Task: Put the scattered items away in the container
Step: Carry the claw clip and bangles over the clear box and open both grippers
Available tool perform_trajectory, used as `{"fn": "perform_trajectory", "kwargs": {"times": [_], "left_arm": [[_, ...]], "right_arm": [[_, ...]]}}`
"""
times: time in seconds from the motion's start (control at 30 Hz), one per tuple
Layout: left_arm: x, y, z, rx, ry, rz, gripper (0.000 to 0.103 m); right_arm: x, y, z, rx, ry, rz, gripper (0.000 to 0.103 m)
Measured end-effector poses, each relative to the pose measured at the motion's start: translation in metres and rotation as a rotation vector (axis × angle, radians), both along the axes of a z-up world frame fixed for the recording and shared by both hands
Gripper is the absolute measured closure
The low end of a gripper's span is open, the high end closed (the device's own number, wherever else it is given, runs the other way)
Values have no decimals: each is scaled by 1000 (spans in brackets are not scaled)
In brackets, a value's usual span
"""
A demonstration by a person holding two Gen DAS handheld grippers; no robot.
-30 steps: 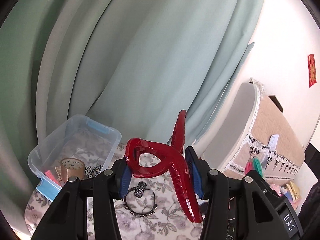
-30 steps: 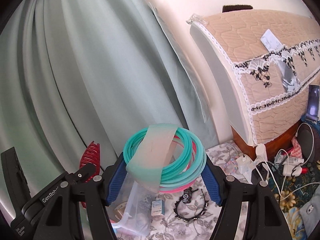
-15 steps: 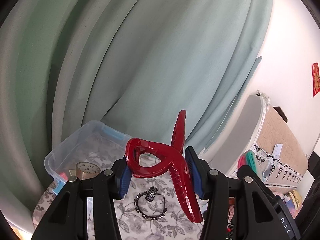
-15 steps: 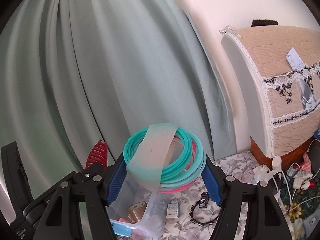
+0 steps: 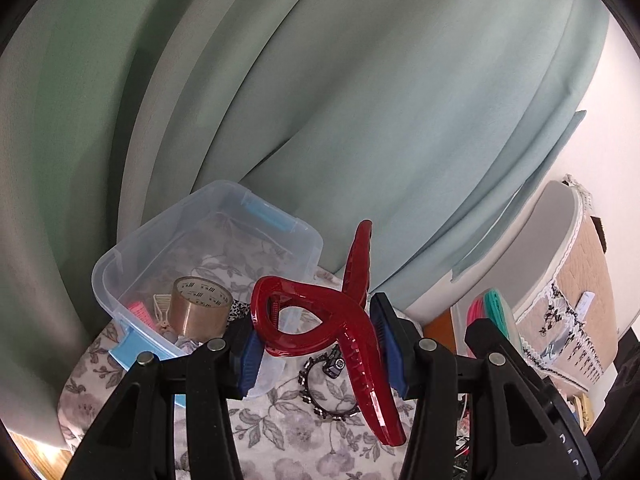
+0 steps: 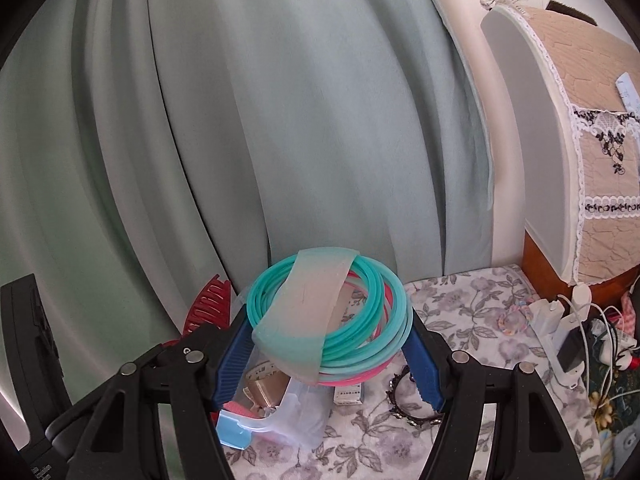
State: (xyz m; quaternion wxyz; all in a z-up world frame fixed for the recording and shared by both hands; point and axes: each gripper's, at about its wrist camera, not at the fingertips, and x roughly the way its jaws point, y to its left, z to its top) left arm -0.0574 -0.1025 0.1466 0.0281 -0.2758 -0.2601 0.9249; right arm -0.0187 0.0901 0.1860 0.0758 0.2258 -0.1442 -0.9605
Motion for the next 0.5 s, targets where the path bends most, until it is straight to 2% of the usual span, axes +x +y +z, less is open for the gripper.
{"fn": "perform_trajectory", "kwargs": {"times": [0.13,0.3,0.5], "left_arm": [[-11,-20,-20,29,-49,30,51],[-12,-44,-34,45,-86,82,51],[-20,-78,-56,101,-116,146,51]], "right_arm": [[-15,-16,-14,36,-44,23,30],[-34,-40,-30,70,-92,61,30],[-55,-65,-51,107,-141,111,30]]}}
